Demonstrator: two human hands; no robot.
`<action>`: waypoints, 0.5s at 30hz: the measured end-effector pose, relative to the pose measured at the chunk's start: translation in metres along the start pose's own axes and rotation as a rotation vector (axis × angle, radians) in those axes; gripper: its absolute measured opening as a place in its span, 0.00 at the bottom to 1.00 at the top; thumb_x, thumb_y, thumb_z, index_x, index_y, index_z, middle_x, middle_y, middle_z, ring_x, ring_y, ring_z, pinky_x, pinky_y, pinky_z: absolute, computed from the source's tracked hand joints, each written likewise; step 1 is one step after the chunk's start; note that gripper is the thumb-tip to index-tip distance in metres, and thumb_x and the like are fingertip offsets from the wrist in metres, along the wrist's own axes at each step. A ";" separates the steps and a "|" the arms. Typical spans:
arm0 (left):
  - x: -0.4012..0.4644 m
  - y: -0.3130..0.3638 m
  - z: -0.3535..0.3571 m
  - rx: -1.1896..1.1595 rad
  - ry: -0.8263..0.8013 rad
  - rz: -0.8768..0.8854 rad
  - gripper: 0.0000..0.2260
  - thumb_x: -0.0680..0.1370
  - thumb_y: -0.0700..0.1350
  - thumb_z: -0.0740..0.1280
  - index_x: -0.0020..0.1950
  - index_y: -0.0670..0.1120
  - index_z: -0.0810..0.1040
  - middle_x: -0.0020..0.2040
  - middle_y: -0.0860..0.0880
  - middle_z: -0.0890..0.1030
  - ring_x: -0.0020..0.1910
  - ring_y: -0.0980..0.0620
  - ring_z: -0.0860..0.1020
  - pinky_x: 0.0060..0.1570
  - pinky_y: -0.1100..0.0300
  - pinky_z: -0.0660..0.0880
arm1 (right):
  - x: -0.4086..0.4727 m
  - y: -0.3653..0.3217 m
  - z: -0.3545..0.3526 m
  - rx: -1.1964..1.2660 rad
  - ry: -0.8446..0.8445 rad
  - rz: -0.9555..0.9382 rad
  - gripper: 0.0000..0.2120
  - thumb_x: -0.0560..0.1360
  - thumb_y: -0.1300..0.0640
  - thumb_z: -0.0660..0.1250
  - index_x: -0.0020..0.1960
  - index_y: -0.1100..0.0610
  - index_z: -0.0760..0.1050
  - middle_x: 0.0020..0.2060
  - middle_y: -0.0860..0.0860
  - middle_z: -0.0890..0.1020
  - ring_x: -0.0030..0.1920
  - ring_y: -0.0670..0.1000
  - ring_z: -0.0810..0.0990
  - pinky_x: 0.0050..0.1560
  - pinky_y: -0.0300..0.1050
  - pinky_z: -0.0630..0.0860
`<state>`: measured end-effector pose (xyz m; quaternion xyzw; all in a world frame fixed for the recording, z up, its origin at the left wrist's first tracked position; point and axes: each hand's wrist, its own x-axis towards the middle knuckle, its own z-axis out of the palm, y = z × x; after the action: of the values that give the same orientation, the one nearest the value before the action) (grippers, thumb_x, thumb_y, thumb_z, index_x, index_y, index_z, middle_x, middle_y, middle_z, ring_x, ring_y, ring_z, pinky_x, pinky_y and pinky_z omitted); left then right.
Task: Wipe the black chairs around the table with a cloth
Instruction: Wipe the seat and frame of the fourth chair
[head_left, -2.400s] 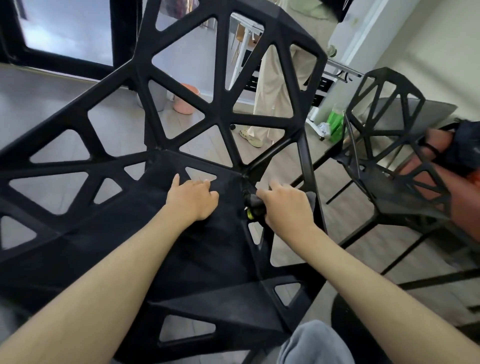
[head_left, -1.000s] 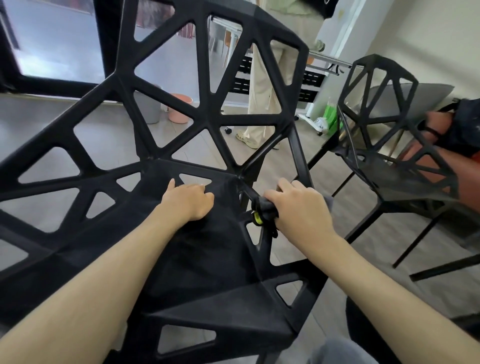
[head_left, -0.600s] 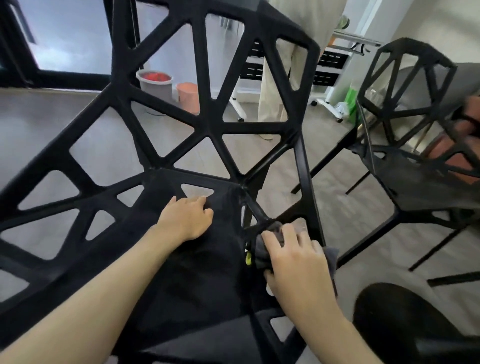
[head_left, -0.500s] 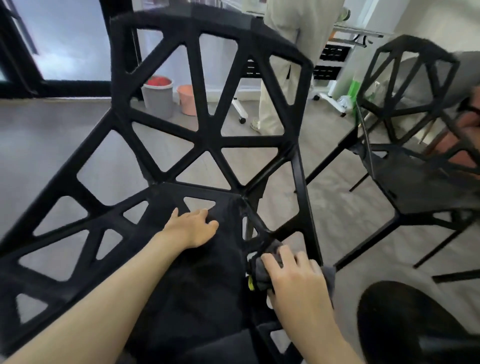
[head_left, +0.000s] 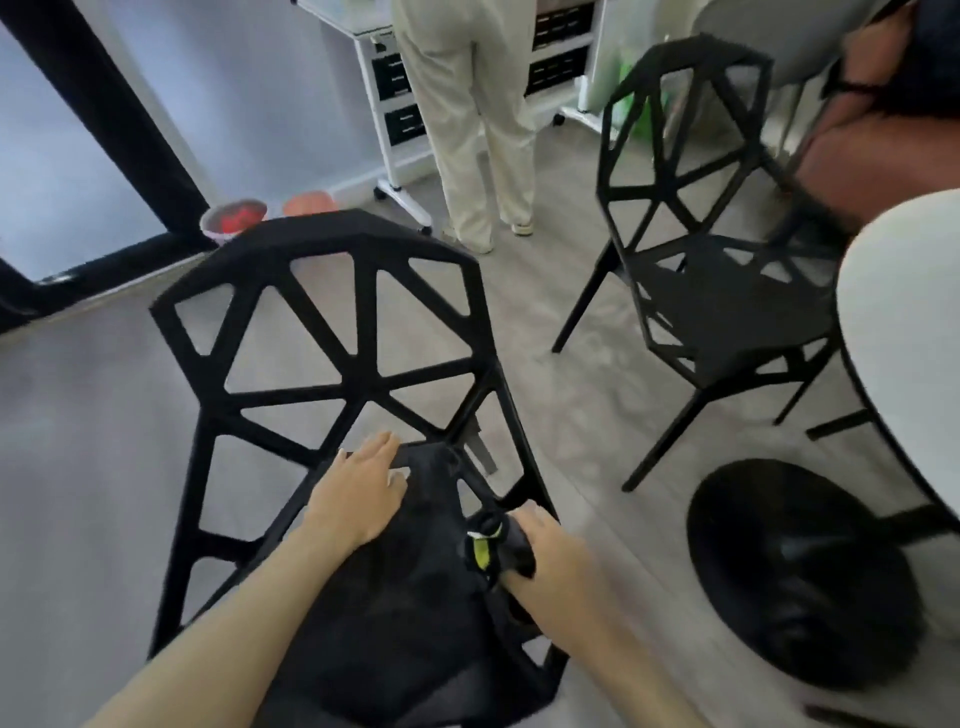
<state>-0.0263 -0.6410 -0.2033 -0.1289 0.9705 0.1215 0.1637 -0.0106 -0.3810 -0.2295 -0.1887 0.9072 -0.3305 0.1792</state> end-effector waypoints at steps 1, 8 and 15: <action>-0.004 0.003 -0.018 0.012 0.021 0.027 0.27 0.86 0.50 0.55 0.85 0.47 0.55 0.84 0.52 0.56 0.82 0.45 0.58 0.79 0.49 0.56 | -0.005 -0.010 -0.007 0.097 0.023 0.047 0.13 0.73 0.52 0.69 0.51 0.38 0.69 0.47 0.41 0.76 0.44 0.43 0.78 0.41 0.41 0.76; -0.005 -0.017 -0.115 0.267 0.218 0.290 0.26 0.85 0.50 0.55 0.82 0.44 0.63 0.83 0.45 0.61 0.83 0.47 0.58 0.80 0.48 0.53 | -0.013 -0.077 -0.010 0.876 0.057 0.489 0.19 0.74 0.58 0.78 0.60 0.43 0.80 0.49 0.42 0.87 0.53 0.40 0.84 0.51 0.35 0.78; 0.102 -0.064 -0.205 0.217 0.582 0.570 0.23 0.85 0.45 0.59 0.80 0.44 0.66 0.82 0.44 0.63 0.83 0.46 0.58 0.81 0.41 0.54 | 0.051 -0.105 0.065 1.068 0.297 0.691 0.49 0.44 0.29 0.84 0.62 0.45 0.81 0.59 0.50 0.84 0.60 0.52 0.82 0.63 0.55 0.79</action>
<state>-0.1592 -0.7790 -0.0636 0.1336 0.9802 0.0176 -0.1449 -0.0021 -0.5140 -0.2164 0.2766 0.6418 -0.6816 0.2169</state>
